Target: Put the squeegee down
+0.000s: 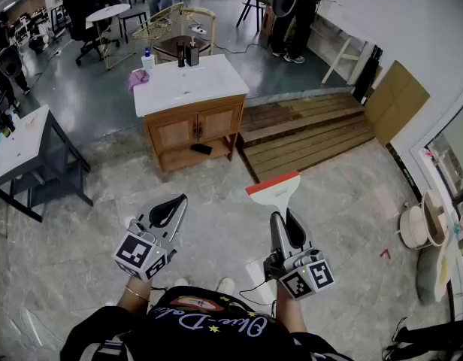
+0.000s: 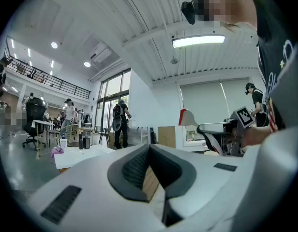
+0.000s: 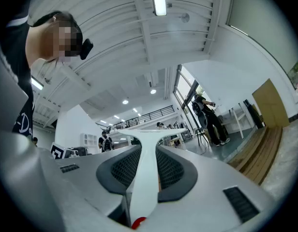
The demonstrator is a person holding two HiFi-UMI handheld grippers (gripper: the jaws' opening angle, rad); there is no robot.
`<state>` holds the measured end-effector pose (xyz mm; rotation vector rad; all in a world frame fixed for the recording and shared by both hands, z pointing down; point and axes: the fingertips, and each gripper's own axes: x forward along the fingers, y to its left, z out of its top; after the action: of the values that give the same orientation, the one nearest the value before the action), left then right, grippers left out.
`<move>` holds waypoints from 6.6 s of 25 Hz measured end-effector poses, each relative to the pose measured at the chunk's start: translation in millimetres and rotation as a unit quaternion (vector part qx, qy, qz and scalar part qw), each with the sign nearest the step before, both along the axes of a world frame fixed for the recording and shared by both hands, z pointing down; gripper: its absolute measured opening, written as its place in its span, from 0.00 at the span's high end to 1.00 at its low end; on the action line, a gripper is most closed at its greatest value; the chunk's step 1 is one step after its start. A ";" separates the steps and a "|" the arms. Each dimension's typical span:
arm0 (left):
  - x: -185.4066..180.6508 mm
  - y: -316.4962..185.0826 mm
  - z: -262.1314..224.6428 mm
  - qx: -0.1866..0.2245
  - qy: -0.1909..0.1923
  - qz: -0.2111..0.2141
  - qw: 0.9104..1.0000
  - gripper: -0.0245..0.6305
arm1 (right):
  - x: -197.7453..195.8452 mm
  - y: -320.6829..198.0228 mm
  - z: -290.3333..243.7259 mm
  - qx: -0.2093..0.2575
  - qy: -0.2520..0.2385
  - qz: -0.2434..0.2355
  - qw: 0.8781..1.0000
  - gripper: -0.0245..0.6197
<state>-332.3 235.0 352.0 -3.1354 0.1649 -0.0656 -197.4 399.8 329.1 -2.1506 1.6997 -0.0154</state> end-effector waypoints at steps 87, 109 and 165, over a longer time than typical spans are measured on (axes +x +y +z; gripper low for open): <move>122.4 -87.5 5.7 -0.017 0.009 -0.025 1.000 0.94 | 110.4 -126.8 -2.2 -0.003 -0.004 -0.089 0.996 0.81; 142.0 -149.9 14.6 -0.033 0.013 0.005 0.999 0.94 | 117.5 -187.6 -0.1 -0.014 -0.007 -0.072 0.997 0.81; 222.5 -208.4 21.9 -0.036 -0.005 -0.016 0.999 0.94 | 210.8 -259.5 21.4 -0.028 -0.048 -0.111 0.992 0.81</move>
<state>-109.8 26.6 374.0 -3.2040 0.2182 -0.0903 13.4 140.3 350.6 -1.9542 1.8916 -0.2276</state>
